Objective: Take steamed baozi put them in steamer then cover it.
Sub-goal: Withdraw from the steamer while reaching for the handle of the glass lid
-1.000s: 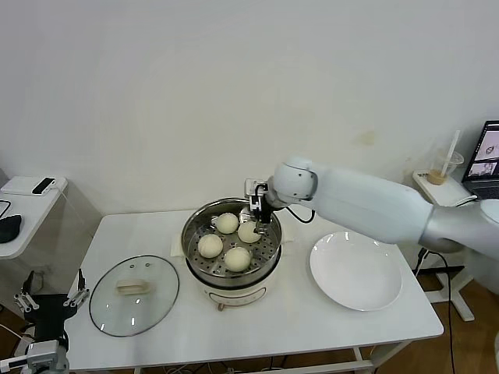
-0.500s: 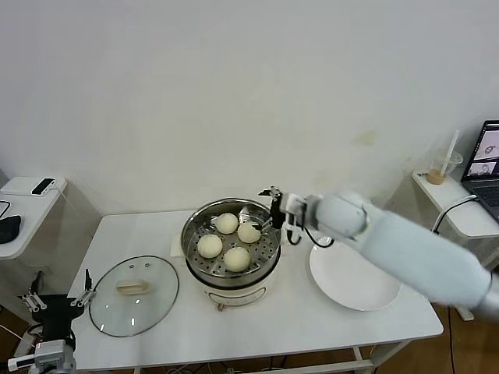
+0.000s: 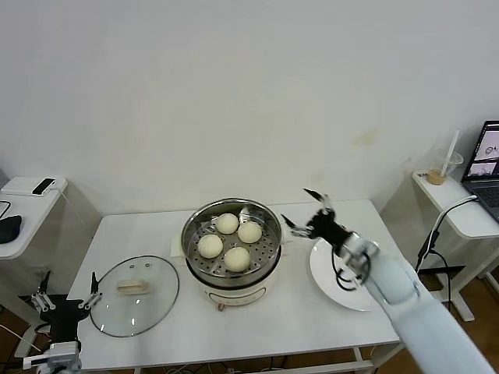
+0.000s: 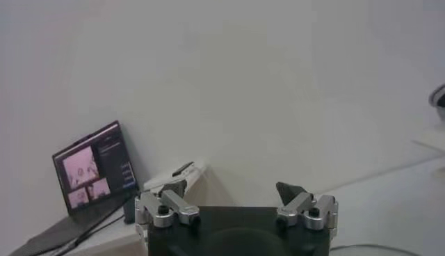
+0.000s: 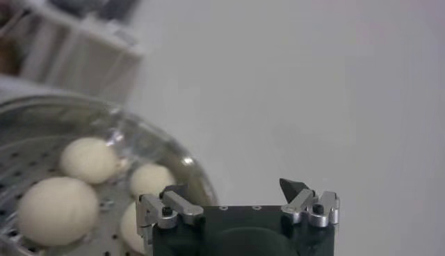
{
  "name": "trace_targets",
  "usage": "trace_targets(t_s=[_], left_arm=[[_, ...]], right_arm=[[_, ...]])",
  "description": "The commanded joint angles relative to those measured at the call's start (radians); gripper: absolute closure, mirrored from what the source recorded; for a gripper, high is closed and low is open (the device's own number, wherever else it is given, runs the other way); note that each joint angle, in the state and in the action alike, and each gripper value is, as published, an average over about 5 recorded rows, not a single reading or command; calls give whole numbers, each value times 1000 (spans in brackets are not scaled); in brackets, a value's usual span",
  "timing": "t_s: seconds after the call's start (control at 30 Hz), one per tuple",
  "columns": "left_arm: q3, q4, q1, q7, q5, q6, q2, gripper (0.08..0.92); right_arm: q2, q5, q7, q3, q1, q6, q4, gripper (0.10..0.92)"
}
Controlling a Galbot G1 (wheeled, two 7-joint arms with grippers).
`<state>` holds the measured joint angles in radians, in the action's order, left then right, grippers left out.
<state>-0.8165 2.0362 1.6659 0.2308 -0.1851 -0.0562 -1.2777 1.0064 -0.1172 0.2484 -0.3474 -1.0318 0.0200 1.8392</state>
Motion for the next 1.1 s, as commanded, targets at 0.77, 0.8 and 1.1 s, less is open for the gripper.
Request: trace_targets(t_s=[0.77, 0.8, 1.1], left_arm=[[160, -385, -142, -52, -1014, 122, 134, 177], [164, -401, -157, -54, -1012, 122, 140, 177], [179, -499, -249, -53, -988, 123, 178, 177]], right_arm=[[286, 28, -77, -581, -576, -156, 142, 203], [294, 28, -77, -584, -582, -156, 146, 203], [347, 49, -78, -585, -615, -164, 152, 203]])
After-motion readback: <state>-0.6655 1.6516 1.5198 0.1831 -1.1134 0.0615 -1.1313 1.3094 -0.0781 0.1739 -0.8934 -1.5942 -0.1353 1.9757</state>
